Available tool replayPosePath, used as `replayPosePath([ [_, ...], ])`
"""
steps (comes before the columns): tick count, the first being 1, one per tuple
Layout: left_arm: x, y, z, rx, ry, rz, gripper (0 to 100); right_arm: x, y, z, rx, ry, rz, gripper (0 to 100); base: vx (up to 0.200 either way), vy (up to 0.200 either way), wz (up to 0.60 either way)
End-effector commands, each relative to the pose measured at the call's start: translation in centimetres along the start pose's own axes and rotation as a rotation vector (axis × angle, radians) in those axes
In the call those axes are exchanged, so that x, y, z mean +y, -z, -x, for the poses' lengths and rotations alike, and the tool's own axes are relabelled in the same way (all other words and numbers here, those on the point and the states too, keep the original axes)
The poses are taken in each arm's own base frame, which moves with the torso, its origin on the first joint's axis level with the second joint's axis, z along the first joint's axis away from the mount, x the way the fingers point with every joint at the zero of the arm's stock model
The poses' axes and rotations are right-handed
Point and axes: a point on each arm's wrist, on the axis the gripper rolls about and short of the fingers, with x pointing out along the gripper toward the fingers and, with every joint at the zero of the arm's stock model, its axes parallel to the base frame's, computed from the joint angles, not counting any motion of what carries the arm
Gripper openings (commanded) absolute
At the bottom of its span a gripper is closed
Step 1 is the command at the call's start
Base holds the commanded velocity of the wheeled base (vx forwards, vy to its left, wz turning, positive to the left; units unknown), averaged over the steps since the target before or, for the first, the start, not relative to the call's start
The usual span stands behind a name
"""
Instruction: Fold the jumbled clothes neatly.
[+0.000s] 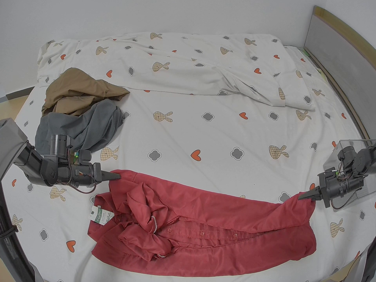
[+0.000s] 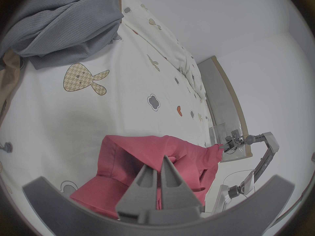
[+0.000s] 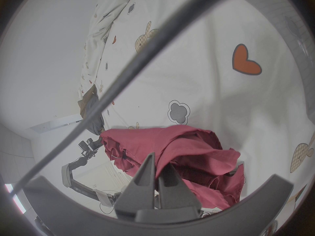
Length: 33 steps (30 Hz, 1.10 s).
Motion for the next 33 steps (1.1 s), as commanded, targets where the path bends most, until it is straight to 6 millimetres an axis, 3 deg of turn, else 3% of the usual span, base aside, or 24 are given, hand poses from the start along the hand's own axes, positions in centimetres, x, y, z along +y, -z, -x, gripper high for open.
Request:
replayPosePath([
  [1,0.1,-0.2,0.1,-0.007,-0.002,0.012,0,-0.4,-0.4,1.0,-0.037,0.0,-0.015,0,0.0,0.0,0.0],
  [18,1.0,0.6,1.2,-0.01,-0.029,0.064,0,-2.3,0.2,1.9,-0.058,0.012,-0.073,0,0.0,0.0,0.0],
  [33,2.0,1.2,2.0,-0.011,-0.057,0.105,0,-2.8,0.2,2.3,-0.068,0.016,-0.071,0,0.0,0.0,0.0],
])
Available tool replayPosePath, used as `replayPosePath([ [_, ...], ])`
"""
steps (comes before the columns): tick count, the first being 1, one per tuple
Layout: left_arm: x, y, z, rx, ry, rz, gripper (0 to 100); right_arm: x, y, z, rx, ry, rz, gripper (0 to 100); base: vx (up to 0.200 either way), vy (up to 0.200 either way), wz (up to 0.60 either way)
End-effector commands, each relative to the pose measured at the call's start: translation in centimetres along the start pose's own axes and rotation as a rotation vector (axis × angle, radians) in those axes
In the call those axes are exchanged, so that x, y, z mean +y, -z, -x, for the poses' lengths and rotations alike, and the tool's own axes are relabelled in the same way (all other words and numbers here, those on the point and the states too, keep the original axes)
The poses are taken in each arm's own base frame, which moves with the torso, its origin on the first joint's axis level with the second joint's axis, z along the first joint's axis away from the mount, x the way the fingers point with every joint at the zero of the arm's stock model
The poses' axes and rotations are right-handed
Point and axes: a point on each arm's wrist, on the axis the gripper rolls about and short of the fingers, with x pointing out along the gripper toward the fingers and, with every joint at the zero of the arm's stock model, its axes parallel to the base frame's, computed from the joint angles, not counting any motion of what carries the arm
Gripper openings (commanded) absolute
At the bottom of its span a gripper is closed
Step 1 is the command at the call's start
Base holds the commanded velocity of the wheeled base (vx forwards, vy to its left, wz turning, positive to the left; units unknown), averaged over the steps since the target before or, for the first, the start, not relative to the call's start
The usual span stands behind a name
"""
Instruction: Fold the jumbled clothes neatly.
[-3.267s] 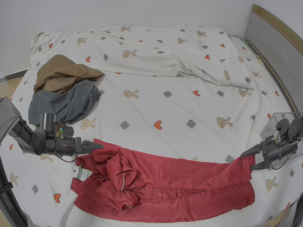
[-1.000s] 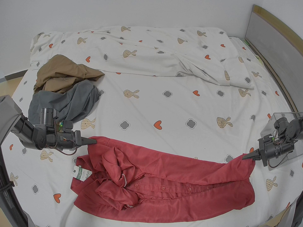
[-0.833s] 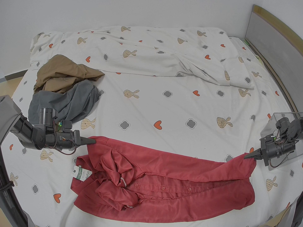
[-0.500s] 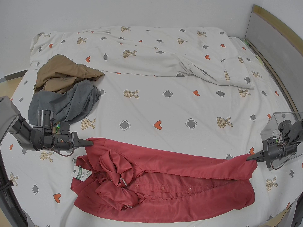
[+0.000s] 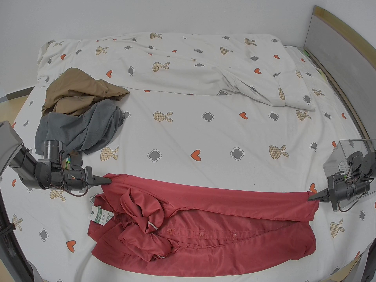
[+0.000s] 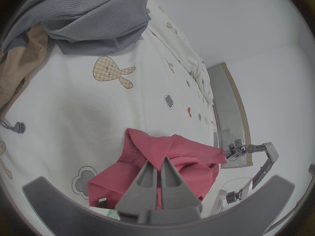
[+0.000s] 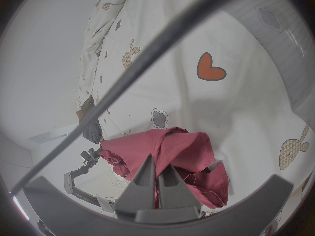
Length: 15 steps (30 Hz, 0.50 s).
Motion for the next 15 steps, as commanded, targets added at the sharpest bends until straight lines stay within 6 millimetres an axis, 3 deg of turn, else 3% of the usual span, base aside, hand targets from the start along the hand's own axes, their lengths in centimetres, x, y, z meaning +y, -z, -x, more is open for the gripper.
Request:
replayPosePath([
  [1,0.07,0.1,-0.04,0.004,-0.002,0.005,0,-0.02,-0.01,-0.08,0.002,0.001,-0.001,0,0.0,0.0,0.0],
  [5,-0.2,0.29,-0.36,0.016,0.003,-0.001,0,0.03,0.08,-0.2,0.007,0.002,0.004,0,0.0,0.0,0.0],
  [6,-0.26,0.36,-0.43,0.019,0.004,-0.003,0,0.02,0.09,-0.2,0.007,0.004,0.003,100,0.0,0.0,0.0],
  [9,-0.29,0.61,-0.58,0.027,0.006,-0.001,0,0.0,0.18,-0.2,0.008,0.004,0.002,100,0.0,0.0,0.0],
  [10,-0.29,0.59,-0.58,0.026,0.006,-0.002,100,0.0,0.18,-0.2,0.008,0.004,0.003,100,0.0,0.0,0.0],
  [15,-0.43,0.39,-0.42,0.018,0.007,-0.01,100,-0.01,0.45,-0.09,0.009,0.006,0.011,100,0.0,0.0,0.0],
])
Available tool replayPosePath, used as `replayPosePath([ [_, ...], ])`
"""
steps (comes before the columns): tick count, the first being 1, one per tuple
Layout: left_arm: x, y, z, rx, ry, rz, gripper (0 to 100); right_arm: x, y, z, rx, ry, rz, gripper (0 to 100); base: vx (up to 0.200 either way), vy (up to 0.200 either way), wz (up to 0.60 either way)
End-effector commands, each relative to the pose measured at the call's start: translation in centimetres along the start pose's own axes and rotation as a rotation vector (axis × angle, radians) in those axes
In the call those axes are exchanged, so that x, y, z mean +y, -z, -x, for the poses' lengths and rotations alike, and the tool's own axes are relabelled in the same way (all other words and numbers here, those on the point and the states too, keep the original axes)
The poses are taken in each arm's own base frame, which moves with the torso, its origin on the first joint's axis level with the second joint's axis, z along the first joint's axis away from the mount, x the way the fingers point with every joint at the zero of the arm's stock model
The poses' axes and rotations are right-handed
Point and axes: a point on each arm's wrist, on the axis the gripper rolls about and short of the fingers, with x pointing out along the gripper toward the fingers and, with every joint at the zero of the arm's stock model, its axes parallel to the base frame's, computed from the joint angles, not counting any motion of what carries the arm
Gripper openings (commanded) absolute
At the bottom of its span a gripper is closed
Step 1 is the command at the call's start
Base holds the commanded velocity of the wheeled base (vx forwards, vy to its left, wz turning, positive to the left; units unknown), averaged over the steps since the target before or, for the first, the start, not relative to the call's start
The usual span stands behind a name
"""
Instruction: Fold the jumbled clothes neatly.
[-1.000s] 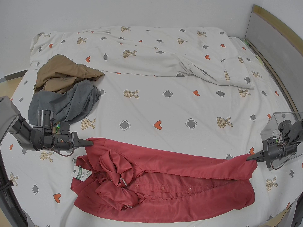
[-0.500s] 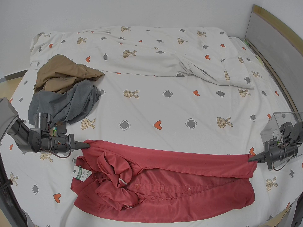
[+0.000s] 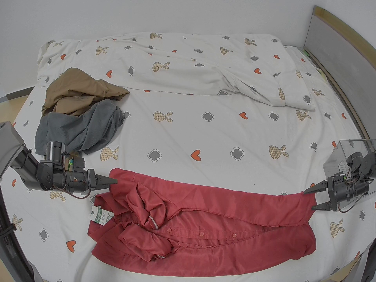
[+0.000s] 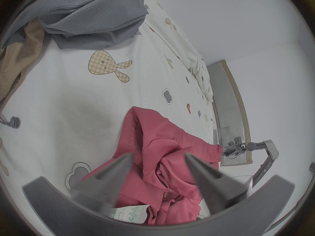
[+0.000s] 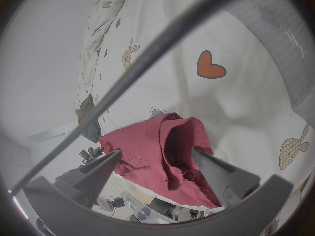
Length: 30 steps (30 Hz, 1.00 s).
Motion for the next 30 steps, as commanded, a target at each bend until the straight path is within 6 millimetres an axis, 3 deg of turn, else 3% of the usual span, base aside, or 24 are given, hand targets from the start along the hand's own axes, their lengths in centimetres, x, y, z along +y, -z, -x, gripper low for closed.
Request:
replayPosePath([
  [1,-0.1,-0.3,0.3,-0.014,-0.003,-0.01,100,-0.1,0.4,0.2,-0.001,0.001,0.011,100,0.0,0.0,0.0],
  [6,-0.8,-1.5,1.9,-0.094,-0.11,-0.046,100,0.2,2.3,2.8,-0.069,0.042,0.102,100,0.0,0.0,0.0],
  [11,-2.9,-2.2,3.6,-0.145,-0.119,-0.084,100,2.3,4.8,6.4,-0.202,0.096,0.209,100,0.0,0.0,0.0],
  [12,-4.1,-2.4,4.5,-0.165,-0.112,-0.107,100,4.0,6.3,7.9,-0.273,0.118,0.271,100,0.0,0.0,0.0],
  [14,-4.9,-2.5,4.9,-0.178,-0.105,-0.122,100,4.9,7.3,8.6,-0.307,0.131,0.311,100,0.0,0.0,0.0],
  [15,-6.5,-2.4,5.7,-0.197,-0.092,-0.153,100,6.5,9.0,9.5,-0.36,0.141,0.386,100,0.0,0.0,0.0],
  [17,-8.5,-2.4,6.7,-0.224,-0.074,-0.193,100,9.0,11.3,9.3,-0.352,0.1,0.523,100,0.0,0.0,0.0],
  [20,-11.8,-2.4,7.8,-0.239,-0.051,-0.208,100,12.6,13.6,6.8,-0.221,0.07,0.736,100,0.0,0.0,0.0],
  [22,-11.8,-2.4,7.8,-0.239,-0.051,-0.208,100,12.6,13.6,6.8,-0.221,0.07,0.736,100,0.0,0.0,0.0],
  [23,-14.9,-2.8,8.6,-0.248,-0.048,-0.193,100,16.1,15.3,2.1,-0.114,0.196,0.914,100,0.0,0.0,0.0],
  [24,-15.5,-2.9,8.7,-0.244,-0.055,-0.18,100,16.9,15.6,0.1,-0.085,0.265,0.937,100,0.0,0.0,0.0],
  [25,-15.6,-2.9,8.7,-0.242,-0.057,-0.176,100,17.0,15.6,-0.2,-0.086,0.279,0.94,100,0.0,0.0,0.0],
  [26,-16.7,-3.1,8.9,-0.231,-0.087,-0.141,100,18.1,16.1,-4.9,-0.07,0.43,0.972,100,0.0,0.0,0.0],
  [28,-17.3,-2.9,9.3,-0.216,-0.129,-0.097,100,18.3,16.5,-8.8,-0.083,0.524,1.0,100,0.0,0.0,0.0],
  [29,-17.3,-2.9,9.3,-0.216,-0.129,-0.097,100,18.3,16.5,-8.8,-0.083,0.524,1.0,100,0.0,0.0,0.0],
  [30,-17.4,-2.5,9.4,-0.195,-0.15,-0.059,100,18.2,17.0,-12.4,-0.087,0.542,1.034,100,0.0,0.0,0.0],
])
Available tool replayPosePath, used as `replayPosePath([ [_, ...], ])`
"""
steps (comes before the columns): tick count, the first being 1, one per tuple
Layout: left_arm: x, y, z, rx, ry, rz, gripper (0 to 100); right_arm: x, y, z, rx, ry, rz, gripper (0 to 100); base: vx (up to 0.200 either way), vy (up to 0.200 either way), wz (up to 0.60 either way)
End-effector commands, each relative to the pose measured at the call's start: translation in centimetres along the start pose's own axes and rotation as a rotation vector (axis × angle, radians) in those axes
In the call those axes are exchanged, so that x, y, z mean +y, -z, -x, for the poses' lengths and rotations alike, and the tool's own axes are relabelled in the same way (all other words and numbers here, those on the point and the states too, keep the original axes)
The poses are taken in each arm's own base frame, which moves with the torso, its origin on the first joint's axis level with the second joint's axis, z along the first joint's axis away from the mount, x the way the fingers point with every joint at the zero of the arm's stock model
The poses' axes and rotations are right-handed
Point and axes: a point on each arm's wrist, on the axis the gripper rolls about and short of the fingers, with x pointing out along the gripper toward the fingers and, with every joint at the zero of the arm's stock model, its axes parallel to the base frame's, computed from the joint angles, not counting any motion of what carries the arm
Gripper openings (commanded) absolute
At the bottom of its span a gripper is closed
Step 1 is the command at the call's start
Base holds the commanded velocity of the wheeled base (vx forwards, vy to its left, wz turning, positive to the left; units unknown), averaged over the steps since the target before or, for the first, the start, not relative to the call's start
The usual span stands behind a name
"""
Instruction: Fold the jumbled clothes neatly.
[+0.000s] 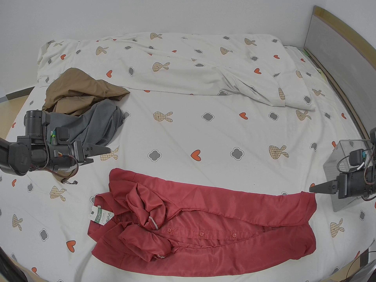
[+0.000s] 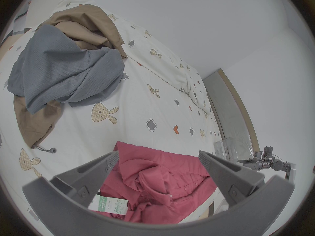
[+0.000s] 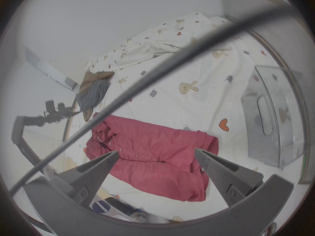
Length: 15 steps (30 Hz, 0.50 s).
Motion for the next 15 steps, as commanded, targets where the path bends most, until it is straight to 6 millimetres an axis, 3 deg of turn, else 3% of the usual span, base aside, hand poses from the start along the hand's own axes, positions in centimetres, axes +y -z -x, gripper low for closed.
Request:
replayPosePath([
  [1,-8.0,-1.4,4.3,-0.016,-0.051,0.045,100,13.3,4.6,-15.8,0.199,0.182,0.456,100,0.0,0.0,0.0],
  [5,-8.0,-1.5,4.4,-0.021,-0.051,0.041,100,14.1,5.5,-18.0,0.182,0.155,0.48,100,0.0,0.0,0.0],
  [6,-8.1,-1.6,4.5,-0.024,-0.05,0.035,100,14.9,6.6,-19.7,0.181,0.129,0.527,100,0.0,0.0,0.0],
  [10,-8.5,-1.2,4.3,-0.006,-0.04,0.028,100,15.6,8.6,-22.2,0.211,0.115,0.633,100,0.0,0.0,0.0],
  [15,-8.9,-0.7,4.0,0.012,-0.028,0.02,100,15.9,9.3,-23.9,0.225,0.129,0.683,100,0.0,0.0,0.0],
])
